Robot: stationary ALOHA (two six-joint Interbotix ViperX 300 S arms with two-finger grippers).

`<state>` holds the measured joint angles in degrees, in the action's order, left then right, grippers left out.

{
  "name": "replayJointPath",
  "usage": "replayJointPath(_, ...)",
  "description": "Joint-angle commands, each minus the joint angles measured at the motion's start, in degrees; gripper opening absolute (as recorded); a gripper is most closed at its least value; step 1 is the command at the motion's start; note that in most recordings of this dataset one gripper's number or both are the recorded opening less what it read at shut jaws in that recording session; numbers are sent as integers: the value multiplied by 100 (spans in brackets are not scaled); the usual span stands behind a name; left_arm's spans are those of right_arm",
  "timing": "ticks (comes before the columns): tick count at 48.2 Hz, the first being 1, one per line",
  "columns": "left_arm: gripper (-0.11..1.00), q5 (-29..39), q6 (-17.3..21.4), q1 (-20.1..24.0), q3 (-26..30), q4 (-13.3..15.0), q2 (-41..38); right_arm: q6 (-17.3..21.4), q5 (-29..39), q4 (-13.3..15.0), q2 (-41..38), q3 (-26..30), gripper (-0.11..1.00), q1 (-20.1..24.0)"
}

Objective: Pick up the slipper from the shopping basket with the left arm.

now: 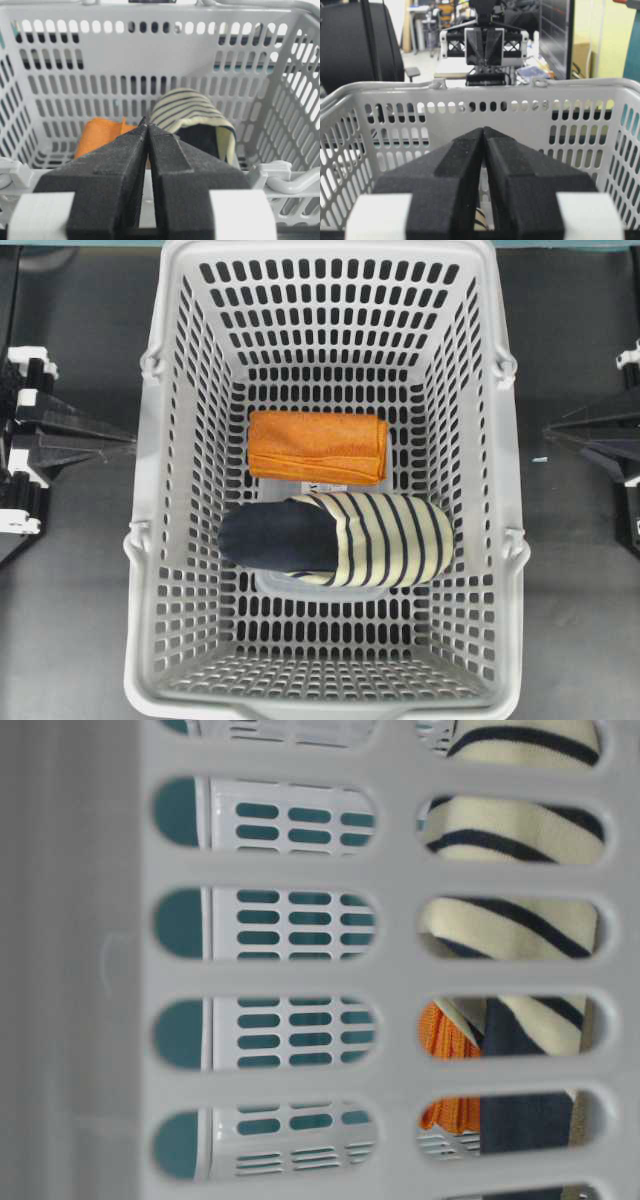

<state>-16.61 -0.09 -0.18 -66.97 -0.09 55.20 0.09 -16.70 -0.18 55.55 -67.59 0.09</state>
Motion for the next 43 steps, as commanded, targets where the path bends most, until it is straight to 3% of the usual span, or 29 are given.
replayJointPath(1,6,334,-62,35,475,-255,-53,44,-35,-9,-62,53,0,44)
replayJointPath(5,0,1081,-62,26,984,-255,-114,53,0,-70,-26,53,0,44)
replayJointPath(21,0,4052,-44,9,3331,-255,-1213,44,123,-79,70,70,-1,114)
replayJointPath(28,0,4878,-44,-44,4263,-255,-1978,53,387,-88,70,62,-1,123)
replayJointPath(43,0,6073,-44,-334,5722,-255,-3683,229,712,-88,97,62,-1,123)
